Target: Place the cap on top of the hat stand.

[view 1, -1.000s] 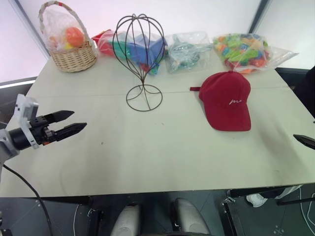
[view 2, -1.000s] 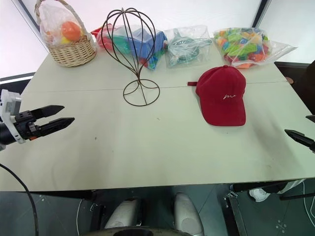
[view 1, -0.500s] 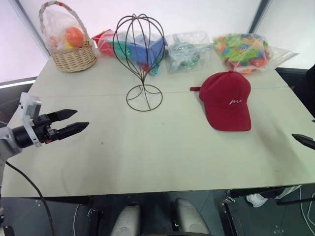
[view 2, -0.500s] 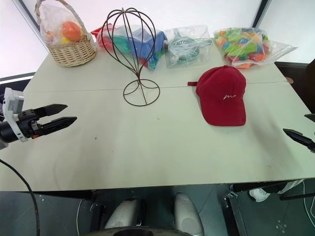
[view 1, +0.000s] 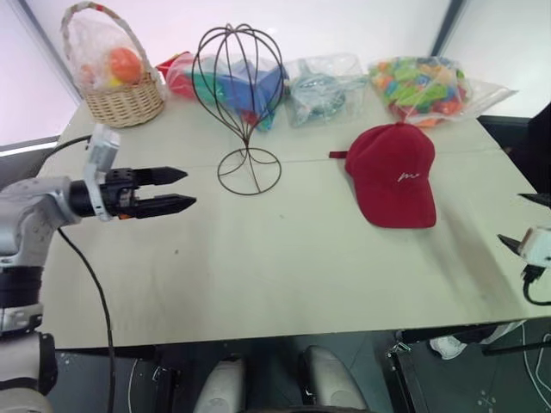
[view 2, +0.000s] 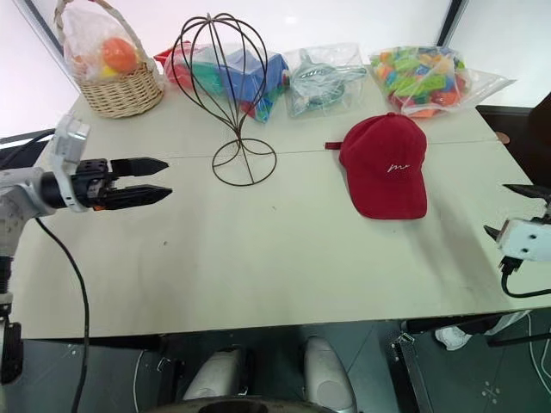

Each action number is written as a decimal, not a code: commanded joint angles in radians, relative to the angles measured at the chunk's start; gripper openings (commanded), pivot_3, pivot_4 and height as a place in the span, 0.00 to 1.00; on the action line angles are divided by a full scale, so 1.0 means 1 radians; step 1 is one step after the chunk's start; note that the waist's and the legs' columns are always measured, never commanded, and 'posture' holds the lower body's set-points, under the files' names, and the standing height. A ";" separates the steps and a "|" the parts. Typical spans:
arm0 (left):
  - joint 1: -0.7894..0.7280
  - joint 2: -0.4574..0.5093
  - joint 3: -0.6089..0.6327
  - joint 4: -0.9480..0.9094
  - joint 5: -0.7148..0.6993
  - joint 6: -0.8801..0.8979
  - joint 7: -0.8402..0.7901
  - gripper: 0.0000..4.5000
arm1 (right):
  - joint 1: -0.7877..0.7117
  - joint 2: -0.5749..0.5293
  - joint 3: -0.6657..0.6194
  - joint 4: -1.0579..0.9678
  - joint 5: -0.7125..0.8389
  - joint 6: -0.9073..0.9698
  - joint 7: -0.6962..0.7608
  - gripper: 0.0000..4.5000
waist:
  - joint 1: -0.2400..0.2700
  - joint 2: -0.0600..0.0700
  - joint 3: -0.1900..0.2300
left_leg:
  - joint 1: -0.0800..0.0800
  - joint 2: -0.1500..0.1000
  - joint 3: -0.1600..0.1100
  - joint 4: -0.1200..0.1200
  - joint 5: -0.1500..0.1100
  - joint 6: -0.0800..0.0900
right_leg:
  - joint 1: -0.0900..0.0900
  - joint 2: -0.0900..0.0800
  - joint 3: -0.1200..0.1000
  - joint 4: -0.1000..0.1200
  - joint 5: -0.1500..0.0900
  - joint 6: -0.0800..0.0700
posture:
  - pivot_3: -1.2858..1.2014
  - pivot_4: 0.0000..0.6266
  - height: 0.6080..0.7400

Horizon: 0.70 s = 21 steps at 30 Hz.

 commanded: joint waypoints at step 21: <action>0.098 0.018 0.080 -0.107 -0.013 0.023 0.027 1.00 | -0.420 0.016 0.597 0.115 -0.727 -0.080 -0.894 0.99 | -0.015 0.000 0.000 | -0.001 -0.001 0.000 0.000 0.003 -0.005 | -0.002 -0.001 0.001 0.000 0.000 0.000 | 0.52 0.24 1.00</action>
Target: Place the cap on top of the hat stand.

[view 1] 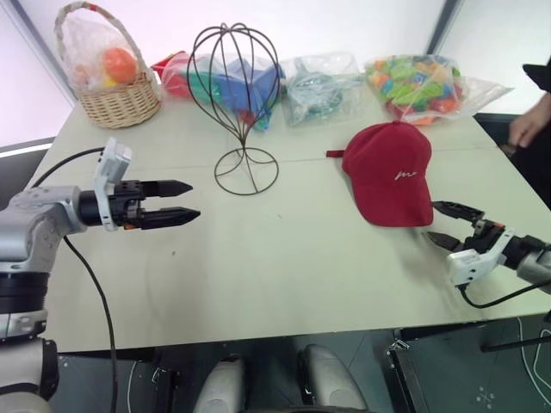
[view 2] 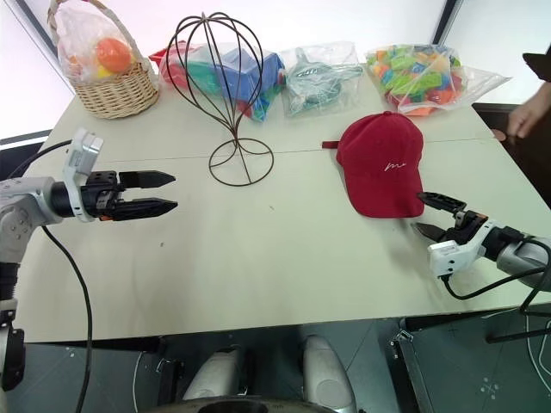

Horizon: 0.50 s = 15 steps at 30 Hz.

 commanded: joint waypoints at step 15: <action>0.056 0.018 0.114 -0.108 -0.059 0.040 0.098 1.00 | -0.308 0.134 0.361 0.259 -0.259 0.209 -0.376 0.99 | -0.028 -0.013 -0.002 | 0.003 0.000 0.003 0.002 0.000 0.000 | 0.001 0.000 0.003 0.004 0.000 0.000 | 0.52 0.24 1.00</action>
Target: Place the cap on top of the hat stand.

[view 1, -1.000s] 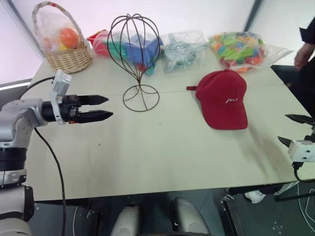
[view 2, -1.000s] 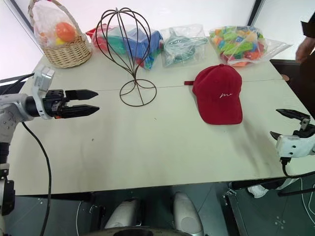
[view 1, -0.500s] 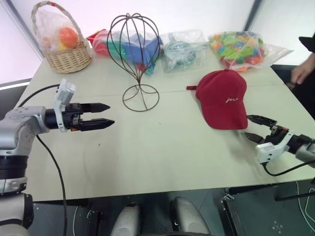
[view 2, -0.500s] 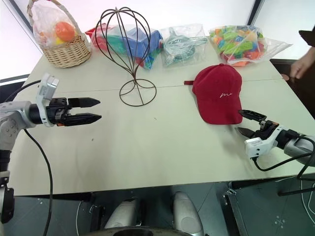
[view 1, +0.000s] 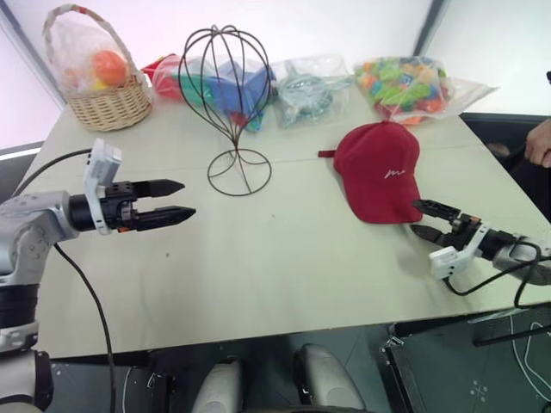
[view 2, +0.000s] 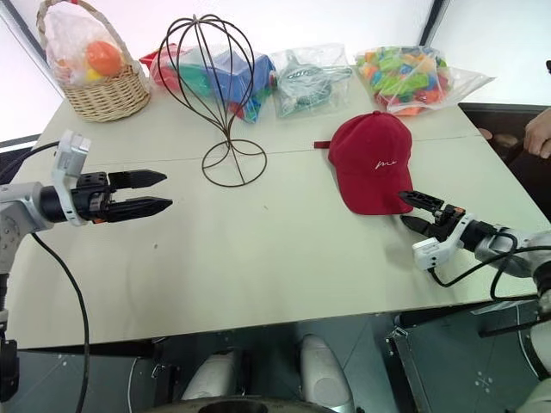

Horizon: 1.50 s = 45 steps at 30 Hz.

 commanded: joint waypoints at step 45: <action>0.063 0.006 0.101 -0.074 -0.060 -0.003 0.118 1.00 | -0.164 0.161 0.254 0.129 0.040 0.120 -0.113 0.73 | -0.023 -0.014 -0.004 | 0.001 0.001 -0.001 -0.001 -0.002 0.004 | -0.003 0.001 0.001 0.005 0.000 0.000 | 0.52 0.24 1.00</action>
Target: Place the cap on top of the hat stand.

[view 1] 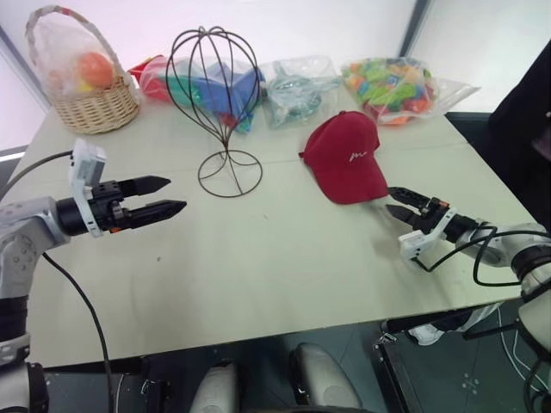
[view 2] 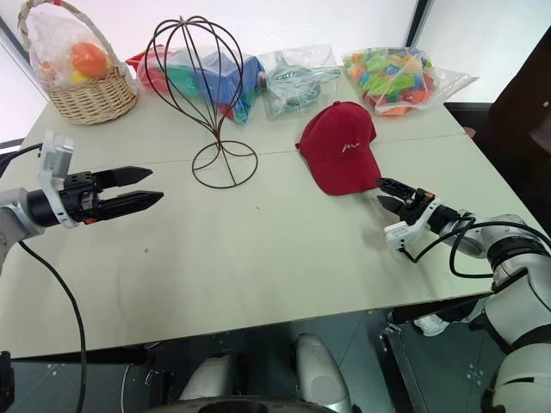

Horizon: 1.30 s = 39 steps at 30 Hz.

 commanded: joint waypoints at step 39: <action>-0.036 -0.013 -0.012 -0.043 -0.007 -0.041 -0.014 1.00 | -0.141 0.363 -0.056 0.170 0.245 0.073 0.523 0.73 | -0.036 -0.013 -0.007 | 0.016 0.008 0.002 -0.010 -0.002 0.003 | 0.003 0.014 0.014 0.000 0.004 -0.006 | 0.52 0.24 1.00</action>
